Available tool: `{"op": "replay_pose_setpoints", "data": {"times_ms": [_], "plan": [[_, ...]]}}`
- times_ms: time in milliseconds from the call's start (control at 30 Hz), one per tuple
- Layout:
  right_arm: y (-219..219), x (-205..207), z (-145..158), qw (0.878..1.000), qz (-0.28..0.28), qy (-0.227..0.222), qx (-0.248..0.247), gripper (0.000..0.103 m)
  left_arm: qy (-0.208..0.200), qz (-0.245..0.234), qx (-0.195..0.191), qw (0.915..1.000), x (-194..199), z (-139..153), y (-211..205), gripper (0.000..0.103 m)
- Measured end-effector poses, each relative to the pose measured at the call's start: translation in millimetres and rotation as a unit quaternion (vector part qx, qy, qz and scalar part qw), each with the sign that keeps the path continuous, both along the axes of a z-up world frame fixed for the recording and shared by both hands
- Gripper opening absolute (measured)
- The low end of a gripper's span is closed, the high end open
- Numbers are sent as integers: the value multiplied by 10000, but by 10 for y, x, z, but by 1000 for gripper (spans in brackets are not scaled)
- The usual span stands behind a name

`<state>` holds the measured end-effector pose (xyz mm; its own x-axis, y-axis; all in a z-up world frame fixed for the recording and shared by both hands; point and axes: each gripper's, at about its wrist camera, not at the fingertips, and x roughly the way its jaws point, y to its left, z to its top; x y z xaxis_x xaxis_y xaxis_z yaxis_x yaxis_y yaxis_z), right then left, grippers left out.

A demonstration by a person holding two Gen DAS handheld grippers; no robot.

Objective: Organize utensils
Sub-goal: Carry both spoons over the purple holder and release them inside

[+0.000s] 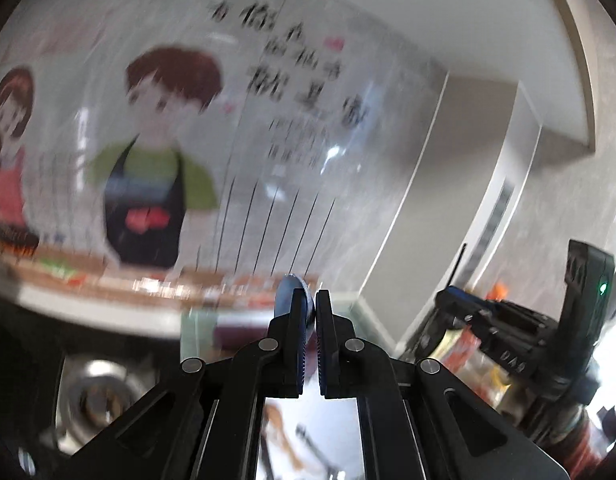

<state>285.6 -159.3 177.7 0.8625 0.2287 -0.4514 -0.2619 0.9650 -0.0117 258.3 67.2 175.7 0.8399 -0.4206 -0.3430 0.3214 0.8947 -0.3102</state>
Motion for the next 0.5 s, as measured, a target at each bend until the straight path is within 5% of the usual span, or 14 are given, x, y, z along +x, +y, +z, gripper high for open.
{"op": "replay_pose_setpoints", "data": {"times_ms": [200,500], "plan": [[-118,559,111,9995,-125,-244,146,12,-161,-74,-121,9998,577,137,-125,4],[-156,1397,-672,9974,-40,501,515,12,499,66,-706,9962,1395,-572,-54,4]]}}
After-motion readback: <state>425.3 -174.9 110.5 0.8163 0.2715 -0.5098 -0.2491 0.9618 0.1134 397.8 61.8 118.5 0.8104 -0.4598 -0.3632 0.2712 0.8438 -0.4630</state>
